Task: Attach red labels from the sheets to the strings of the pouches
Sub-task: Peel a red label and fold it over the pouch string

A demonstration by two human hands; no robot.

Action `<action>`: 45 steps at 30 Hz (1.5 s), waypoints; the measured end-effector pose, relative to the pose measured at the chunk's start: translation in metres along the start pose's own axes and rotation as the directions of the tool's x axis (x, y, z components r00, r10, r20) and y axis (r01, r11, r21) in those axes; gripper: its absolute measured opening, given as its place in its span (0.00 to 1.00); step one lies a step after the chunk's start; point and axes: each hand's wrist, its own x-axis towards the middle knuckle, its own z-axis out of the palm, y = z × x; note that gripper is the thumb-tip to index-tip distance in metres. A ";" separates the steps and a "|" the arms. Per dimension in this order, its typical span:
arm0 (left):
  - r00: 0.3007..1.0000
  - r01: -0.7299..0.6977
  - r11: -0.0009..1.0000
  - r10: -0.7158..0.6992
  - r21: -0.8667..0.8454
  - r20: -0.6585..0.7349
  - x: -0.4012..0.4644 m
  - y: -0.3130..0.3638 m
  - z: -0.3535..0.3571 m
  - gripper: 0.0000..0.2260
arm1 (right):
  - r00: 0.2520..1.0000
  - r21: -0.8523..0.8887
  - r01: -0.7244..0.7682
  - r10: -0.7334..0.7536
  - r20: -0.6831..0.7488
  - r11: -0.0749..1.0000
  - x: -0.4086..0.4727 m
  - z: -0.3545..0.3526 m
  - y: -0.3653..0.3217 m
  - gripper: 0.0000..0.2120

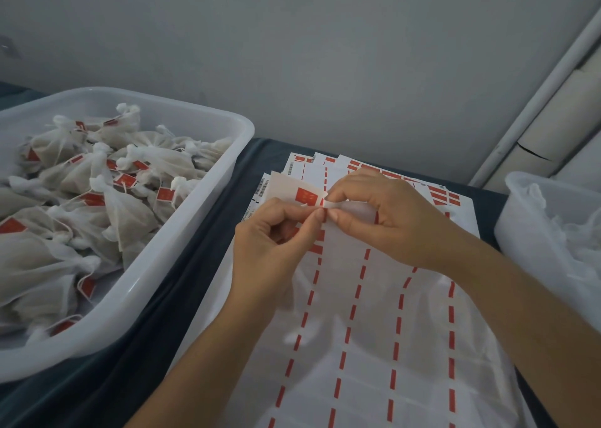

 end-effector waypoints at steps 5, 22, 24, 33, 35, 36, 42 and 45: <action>0.999 0.047 0.999 -0.047 -0.015 -0.016 0.000 0.000 0.001 0.04 | 1.000 0.010 -0.016 0.016 -0.002 1.000 0.000 0.001 0.001 0.07; 0.983 0.066 0.998 -0.068 -0.016 -0.171 0.001 -0.002 0.001 0.06 | 0.980 0.011 -0.194 0.194 -0.038 0.981 0.008 0.006 0.032 0.05; 0.981 0.041 0.999 -0.043 -0.014 -0.190 0.001 0.000 0.001 0.06 | 0.959 -0.019 -0.281 0.280 -0.048 0.959 0.015 0.013 0.052 0.04; 0.936 -0.326 0.858 0.353 0.396 0.004 -0.006 -0.009 0.006 0.06 | 0.843 0.147 -0.485 0.506 -0.185 0.862 0.028 0.043 0.059 0.14; 0.913 -0.389 0.810 0.404 0.440 0.064 -0.008 -0.013 0.009 0.06 | 0.772 0.511 -0.489 0.624 -0.124 0.707 0.012 0.025 0.044 0.17; 0.903 -0.413 0.791 0.419 0.451 0.092 -0.010 -0.015 0.011 0.06 | 0.756 0.588 -0.506 0.652 -0.050 0.631 0.000 0.015 0.035 0.19; 0.829 -0.557 0.664 0.482 0.499 0.284 -0.025 -0.023 0.022 0.08 | 0.780 0.563 -0.517 0.625 0.001 0.645 -0.060 0.006 0.012 0.10; 0.815 -0.579 0.674 0.463 0.458 0.350 -0.032 -0.021 0.026 0.09 | 0.720 0.634 -0.458 0.678 -0.146 0.623 -0.075 0.020 0.014 0.04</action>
